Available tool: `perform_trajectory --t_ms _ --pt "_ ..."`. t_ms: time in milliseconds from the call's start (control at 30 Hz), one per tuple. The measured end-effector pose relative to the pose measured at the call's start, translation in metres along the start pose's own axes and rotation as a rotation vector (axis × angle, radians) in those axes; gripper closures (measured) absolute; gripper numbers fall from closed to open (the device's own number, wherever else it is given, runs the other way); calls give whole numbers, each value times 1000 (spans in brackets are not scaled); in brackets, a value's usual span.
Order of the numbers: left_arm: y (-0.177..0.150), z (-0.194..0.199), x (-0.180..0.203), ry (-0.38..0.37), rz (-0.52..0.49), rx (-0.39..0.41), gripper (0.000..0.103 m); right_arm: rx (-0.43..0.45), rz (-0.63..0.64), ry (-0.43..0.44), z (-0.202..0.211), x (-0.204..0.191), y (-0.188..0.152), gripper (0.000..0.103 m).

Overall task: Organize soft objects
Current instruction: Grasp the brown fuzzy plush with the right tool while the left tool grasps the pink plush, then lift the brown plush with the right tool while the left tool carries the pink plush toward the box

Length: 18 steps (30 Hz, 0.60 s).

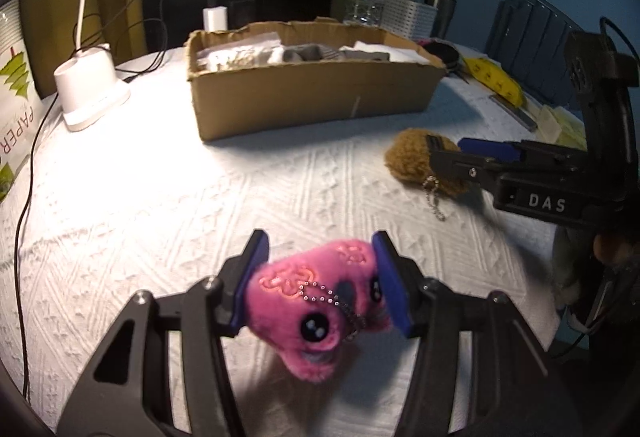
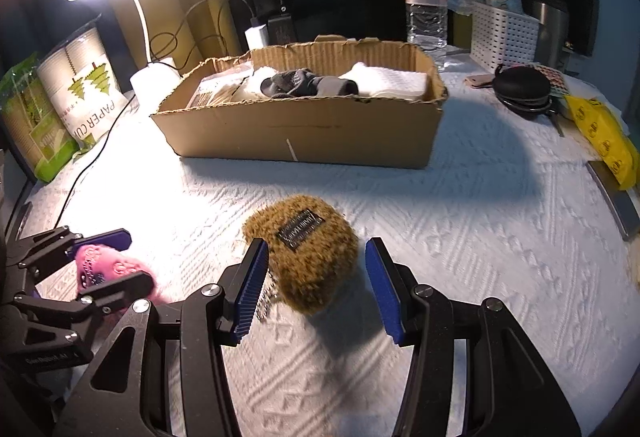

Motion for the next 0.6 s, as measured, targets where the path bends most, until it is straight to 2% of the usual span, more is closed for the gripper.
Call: perform_trajectory --t_ms 233,400,600 --pt "-1 -2 -11 -41 53 -16 49 -34 2 -14 -18 -4 3 49" --pt "-3 -9 -9 -62 54 -47 48 -49 -5 -13 -28 -5 4 40" --pt "-3 -13 -8 -73 57 -63 48 -63 -3 1 -36 -7 6 38"
Point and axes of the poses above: each gripper's, at about its wrist camera, not at the fingertips, and z roughly against the way its jaws point, x to its right, y to its top, the point moved 4 cm from there along -z, roughly the way its jaws point, and after that the axes turned 10 degrees about y, right-handed, at the moved point
